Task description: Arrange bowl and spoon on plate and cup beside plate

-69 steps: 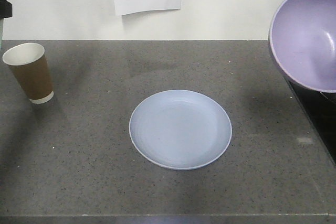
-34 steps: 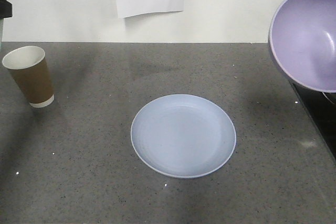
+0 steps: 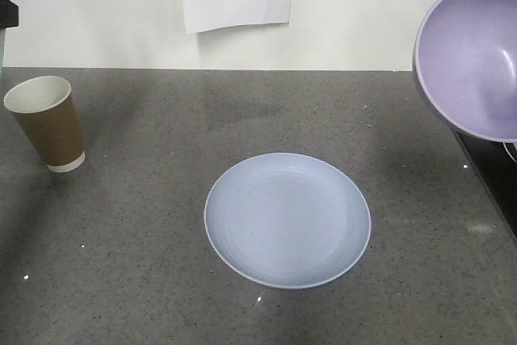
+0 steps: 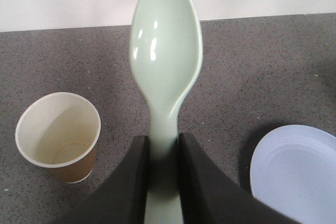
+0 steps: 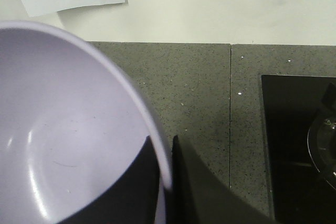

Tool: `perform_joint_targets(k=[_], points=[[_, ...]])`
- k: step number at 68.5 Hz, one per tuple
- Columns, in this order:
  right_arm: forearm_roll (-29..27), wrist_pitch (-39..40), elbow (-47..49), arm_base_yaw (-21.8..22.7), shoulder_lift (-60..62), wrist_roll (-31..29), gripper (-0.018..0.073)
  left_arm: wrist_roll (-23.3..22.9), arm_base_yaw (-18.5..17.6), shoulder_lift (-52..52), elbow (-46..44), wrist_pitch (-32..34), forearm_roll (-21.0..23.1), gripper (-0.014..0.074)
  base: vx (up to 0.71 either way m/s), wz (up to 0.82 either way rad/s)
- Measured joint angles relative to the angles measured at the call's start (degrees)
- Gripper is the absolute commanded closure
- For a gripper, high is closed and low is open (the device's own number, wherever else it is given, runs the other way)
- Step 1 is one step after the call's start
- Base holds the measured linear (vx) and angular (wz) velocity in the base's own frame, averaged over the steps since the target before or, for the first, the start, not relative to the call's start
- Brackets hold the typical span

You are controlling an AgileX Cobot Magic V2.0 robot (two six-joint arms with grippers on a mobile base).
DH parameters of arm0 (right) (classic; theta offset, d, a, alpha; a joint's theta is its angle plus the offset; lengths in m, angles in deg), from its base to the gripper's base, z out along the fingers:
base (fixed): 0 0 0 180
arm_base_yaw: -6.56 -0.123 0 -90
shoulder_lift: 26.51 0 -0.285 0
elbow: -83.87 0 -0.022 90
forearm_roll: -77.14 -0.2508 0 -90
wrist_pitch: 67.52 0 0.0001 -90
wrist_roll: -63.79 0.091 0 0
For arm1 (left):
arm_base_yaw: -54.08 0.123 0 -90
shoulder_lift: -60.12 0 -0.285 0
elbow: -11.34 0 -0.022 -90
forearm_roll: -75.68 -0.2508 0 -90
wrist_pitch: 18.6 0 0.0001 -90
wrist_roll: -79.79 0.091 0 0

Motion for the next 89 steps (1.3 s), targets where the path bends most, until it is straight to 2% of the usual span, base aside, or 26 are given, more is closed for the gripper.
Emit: perform_joint_targets(k=[89], points=[[0.0,0.0,0.0,0.0,0.0,0.0,0.0570,0.0,0.0,0.0,0.0,0.0,0.0,0.0603,0.03,0.02]])
